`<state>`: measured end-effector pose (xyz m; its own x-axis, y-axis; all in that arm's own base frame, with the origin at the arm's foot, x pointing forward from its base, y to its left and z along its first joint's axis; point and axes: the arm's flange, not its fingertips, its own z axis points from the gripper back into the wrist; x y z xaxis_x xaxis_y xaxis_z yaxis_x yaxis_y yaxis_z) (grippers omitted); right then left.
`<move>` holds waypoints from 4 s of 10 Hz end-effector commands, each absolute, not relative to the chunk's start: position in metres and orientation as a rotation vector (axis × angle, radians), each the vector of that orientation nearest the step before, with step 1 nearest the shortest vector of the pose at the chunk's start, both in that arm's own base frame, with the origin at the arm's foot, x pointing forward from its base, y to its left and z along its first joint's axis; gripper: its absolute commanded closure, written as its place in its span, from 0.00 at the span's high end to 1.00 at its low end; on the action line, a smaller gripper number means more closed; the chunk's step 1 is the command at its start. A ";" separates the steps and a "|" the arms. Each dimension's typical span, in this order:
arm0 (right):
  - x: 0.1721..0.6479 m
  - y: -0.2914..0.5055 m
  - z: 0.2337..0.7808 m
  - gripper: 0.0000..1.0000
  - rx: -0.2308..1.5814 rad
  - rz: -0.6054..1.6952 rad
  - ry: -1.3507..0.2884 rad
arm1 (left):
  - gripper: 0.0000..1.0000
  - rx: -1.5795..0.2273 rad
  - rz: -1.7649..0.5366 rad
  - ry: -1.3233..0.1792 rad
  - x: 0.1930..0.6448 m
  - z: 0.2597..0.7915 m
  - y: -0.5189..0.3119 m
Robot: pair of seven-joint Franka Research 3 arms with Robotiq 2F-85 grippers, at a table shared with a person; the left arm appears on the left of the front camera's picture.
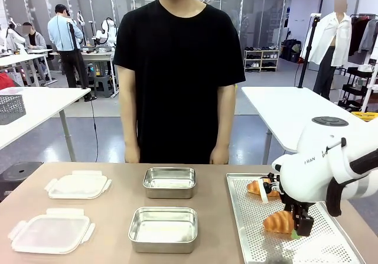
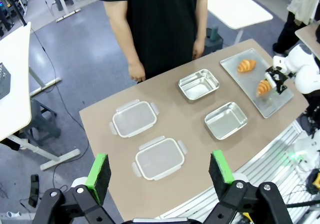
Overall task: Place the bread into the airtight container.
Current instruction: Pick up a Butter Roll and place it into an empty Airtight Container.
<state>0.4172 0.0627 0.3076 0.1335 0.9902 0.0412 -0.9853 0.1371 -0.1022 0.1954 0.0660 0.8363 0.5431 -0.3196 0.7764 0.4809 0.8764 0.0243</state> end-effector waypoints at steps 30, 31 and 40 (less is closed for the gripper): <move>0.380 0.366 0.463 0.30 0.009 1.326 -0.117 | 1.00 -0.198 -0.479 -0.878 0.196 0.839 0.066; 0.380 0.383 0.452 0.30 0.005 1.328 -0.117 | 1.00 -0.198 -0.479 -0.878 0.196 0.839 0.066; 0.397 0.437 0.359 0.30 0.016 1.360 -0.070 | 1.00 -0.198 -0.479 -0.878 0.196 0.839 0.066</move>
<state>0.3993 0.4355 0.3543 0.2094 0.9750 0.0746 -0.9772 0.2113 -0.0188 0.1954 0.0661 0.8364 0.5431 -0.3195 0.7765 0.4808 0.8765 0.0243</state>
